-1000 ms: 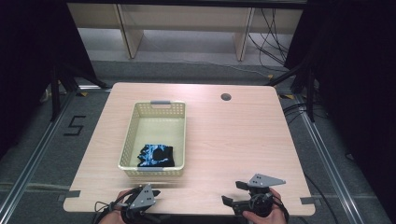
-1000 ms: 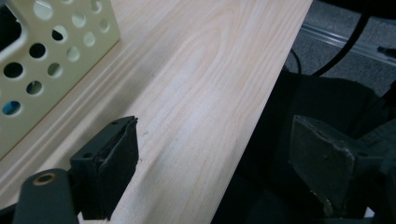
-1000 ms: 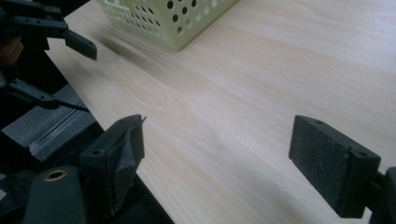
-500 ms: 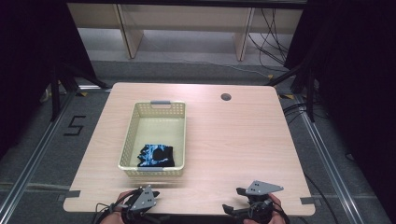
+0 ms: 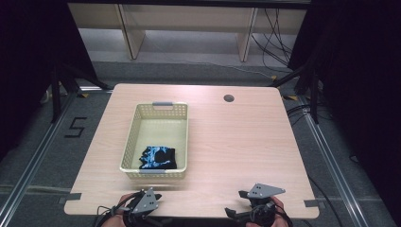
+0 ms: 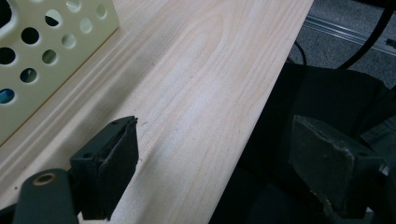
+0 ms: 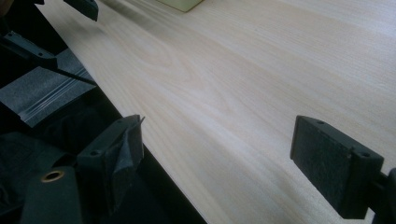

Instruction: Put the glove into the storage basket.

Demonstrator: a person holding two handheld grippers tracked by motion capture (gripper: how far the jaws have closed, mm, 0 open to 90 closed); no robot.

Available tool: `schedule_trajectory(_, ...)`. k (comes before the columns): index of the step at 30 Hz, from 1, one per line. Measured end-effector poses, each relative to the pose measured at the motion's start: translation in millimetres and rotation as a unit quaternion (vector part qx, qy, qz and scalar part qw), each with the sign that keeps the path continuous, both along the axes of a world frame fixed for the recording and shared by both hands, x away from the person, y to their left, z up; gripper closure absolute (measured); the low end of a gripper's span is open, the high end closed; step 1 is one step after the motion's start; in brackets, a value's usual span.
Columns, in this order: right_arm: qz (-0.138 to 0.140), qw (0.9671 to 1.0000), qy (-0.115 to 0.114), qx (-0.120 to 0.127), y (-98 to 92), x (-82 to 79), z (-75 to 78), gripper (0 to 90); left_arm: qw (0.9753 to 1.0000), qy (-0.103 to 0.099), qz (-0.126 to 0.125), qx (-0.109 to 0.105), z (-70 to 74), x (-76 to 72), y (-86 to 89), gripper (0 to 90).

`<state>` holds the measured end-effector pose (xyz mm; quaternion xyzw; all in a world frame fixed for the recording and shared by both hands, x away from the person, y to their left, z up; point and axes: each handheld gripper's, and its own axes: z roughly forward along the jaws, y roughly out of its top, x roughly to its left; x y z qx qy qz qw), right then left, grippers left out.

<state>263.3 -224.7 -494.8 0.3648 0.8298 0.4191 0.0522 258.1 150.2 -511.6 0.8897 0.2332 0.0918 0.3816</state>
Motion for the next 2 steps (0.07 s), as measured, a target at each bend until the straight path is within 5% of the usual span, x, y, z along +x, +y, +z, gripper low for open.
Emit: schedule_trajectory(2,-0.003,1.0,-0.002,-0.001,-0.1,-0.1,0.1,18.1,1.0,0.001,-0.002,0.006,-0.2,1.3,0.3,15.8)
